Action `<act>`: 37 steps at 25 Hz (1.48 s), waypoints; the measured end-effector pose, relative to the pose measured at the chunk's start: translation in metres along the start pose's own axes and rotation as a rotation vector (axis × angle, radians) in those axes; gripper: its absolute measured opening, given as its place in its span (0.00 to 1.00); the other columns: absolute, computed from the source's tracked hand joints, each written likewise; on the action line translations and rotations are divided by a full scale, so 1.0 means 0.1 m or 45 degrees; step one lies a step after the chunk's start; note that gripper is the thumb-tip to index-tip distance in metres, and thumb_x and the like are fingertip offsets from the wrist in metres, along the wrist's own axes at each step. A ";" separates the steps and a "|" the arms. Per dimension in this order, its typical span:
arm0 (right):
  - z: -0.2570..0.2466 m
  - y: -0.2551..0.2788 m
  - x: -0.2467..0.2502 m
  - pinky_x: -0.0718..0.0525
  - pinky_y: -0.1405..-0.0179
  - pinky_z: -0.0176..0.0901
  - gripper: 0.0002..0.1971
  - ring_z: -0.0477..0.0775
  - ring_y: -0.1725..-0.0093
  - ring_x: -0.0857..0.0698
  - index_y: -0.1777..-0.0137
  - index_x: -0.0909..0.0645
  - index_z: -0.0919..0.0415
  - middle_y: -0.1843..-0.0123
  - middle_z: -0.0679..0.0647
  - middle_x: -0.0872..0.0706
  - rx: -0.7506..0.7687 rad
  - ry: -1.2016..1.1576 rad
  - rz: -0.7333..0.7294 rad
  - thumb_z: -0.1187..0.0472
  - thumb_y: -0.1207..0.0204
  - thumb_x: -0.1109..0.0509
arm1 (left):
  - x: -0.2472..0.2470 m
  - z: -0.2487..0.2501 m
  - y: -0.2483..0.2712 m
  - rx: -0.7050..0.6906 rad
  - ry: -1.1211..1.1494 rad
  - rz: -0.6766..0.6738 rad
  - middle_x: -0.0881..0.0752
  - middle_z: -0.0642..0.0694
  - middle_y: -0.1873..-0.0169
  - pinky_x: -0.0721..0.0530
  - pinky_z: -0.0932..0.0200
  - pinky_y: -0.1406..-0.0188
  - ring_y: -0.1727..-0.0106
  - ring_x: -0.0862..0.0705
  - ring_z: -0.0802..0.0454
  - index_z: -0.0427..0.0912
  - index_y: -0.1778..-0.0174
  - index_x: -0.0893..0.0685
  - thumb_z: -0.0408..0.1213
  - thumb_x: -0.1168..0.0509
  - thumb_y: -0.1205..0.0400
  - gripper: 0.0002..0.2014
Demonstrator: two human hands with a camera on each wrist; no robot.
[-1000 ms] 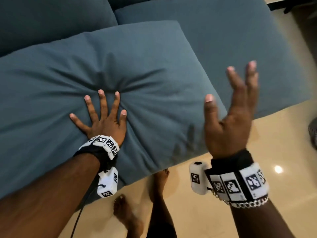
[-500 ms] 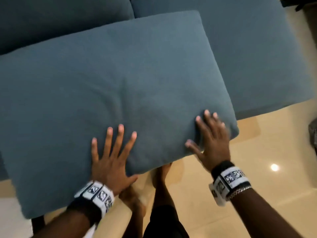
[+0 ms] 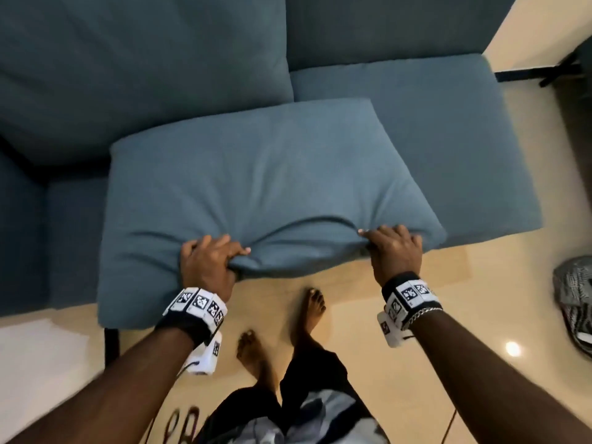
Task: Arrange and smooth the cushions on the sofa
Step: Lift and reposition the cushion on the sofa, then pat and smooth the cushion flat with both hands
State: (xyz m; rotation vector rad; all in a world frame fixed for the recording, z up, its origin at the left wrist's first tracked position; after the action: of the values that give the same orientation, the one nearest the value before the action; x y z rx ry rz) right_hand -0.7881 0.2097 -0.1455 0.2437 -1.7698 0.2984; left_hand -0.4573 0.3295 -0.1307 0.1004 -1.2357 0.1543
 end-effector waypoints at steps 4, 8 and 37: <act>-0.29 -0.65 1.41 0.30 0.47 0.57 0.11 0.65 0.49 0.17 0.48 0.10 0.51 0.54 0.52 0.10 0.003 -0.142 0.264 0.54 0.23 0.32 | 1.45 0.24 -0.58 -0.048 0.046 0.219 0.10 0.52 0.58 0.28 0.45 0.49 0.53 0.15 0.42 0.53 0.52 0.06 0.30 0.34 0.36 0.20; -0.62 -1.47 1.92 0.37 0.41 0.54 0.11 0.63 0.43 0.17 0.46 0.09 0.49 0.50 0.50 0.08 0.114 -0.134 0.340 0.48 0.17 0.31 | 2.00 0.05 -0.97 -0.009 -0.228 0.257 0.08 0.54 0.54 0.32 0.41 0.35 0.49 0.13 0.45 0.59 0.46 0.09 0.42 0.32 0.20 0.10; -0.54 -2.13 3.19 0.40 0.17 0.54 0.27 0.56 0.12 0.38 0.18 0.27 0.45 0.12 0.49 0.34 -0.059 -0.505 0.770 0.41 0.16 0.37 | 1.44 0.75 -1.98 -0.074 -0.211 -0.239 0.32 0.59 0.16 0.33 0.39 0.21 0.18 0.29 0.50 0.69 0.13 0.46 0.90 0.50 0.38 0.57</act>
State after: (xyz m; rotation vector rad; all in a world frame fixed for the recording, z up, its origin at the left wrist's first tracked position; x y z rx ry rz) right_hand -0.7381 0.0260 0.1918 -0.2979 -2.2163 0.6749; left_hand -0.4468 0.1320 0.0315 0.1809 -1.3873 -0.0544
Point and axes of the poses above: each hand's wrist, its own y-axis away from the middle knuckle, its own x-axis out of the back of the hand, z = x × y, the point moved 3 cm from there along -y, towards the middle knuckle
